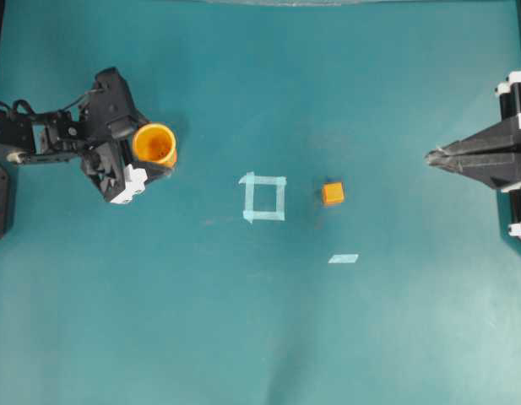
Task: Lift the orange cup with left arm.
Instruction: 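Lift the orange cup upward with the left gripper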
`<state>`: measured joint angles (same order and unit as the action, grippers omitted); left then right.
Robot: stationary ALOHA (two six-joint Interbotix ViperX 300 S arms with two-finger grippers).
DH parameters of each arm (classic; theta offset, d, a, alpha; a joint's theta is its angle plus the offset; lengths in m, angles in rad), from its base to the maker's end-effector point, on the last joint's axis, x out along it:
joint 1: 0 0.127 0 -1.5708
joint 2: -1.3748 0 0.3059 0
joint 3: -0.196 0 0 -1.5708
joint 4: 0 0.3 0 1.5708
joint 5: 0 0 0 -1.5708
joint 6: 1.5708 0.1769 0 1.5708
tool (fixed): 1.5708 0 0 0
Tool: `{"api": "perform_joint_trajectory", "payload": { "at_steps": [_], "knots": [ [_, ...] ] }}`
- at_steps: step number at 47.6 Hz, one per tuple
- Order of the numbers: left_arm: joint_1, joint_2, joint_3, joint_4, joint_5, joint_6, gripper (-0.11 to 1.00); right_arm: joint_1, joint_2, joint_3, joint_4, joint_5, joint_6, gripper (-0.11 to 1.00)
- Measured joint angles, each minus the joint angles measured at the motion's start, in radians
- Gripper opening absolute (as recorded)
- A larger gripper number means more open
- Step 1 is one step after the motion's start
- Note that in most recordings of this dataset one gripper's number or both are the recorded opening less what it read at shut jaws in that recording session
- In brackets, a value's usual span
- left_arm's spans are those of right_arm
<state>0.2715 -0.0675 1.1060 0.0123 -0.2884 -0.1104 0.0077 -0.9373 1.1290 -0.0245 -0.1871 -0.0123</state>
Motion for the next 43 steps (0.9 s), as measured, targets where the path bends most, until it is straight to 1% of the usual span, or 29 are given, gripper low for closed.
{"api": "perform_joint_trajectory", "payload": {
  "at_steps": [6, 13, 20, 29, 43],
  "knots": [
    [0.020, 0.000, 0.003, 0.000, 0.003, 0.002, 0.75, 0.002, 0.000, 0.000, 0.002, 0.000, 0.002, -0.01],
    [0.020, -0.011, 0.005, 0.000, 0.014, 0.000, 0.67, 0.002, 0.000, 0.000, 0.000, 0.000, 0.002, -0.01],
    [0.018, -0.054, -0.005, 0.000, 0.072, 0.000, 0.67, 0.002, 0.000, 0.000, 0.002, 0.000, 0.002, -0.01],
    [0.020, -0.149, -0.040, 0.000, 0.183, 0.000, 0.66, 0.002, 0.000, 0.000, 0.000, 0.005, 0.002, 0.00],
    [0.018, -0.301, -0.075, 0.002, 0.302, 0.006, 0.67, 0.002, 0.000, 0.000, 0.000, 0.009, 0.002, -0.01]
  ]
}}
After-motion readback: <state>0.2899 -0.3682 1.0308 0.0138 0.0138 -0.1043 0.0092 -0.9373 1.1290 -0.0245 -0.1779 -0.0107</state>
